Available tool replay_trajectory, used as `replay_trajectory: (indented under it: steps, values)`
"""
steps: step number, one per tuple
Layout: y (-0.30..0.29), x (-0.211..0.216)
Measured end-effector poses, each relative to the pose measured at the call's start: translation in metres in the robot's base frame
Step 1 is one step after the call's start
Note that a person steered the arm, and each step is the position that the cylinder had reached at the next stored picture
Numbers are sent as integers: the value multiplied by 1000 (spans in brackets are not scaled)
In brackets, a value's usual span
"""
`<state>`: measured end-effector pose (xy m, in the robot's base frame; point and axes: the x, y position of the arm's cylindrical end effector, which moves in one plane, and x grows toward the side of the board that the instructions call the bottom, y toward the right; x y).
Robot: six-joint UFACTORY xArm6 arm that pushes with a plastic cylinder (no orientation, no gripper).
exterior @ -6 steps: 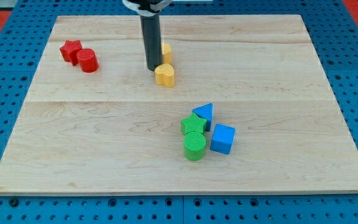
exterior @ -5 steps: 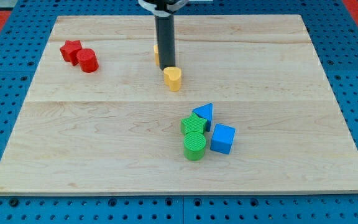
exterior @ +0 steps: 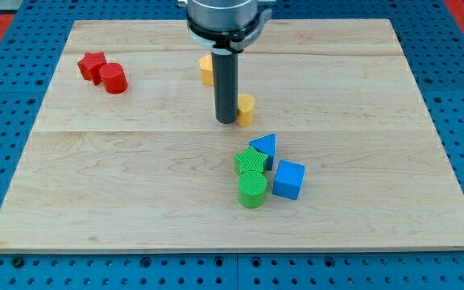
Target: Move the yellow heart closer to the blue cube
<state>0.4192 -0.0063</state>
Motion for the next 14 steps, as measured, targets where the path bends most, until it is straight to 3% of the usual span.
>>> replay_trajectory:
  steps: [3, 4, 6, 9, 11, 14]
  values:
    - [-11, -5]
    - [-42, -11]
    - [15, -29]
    - [83, 11]
    - [103, -29]
    - [115, 36]
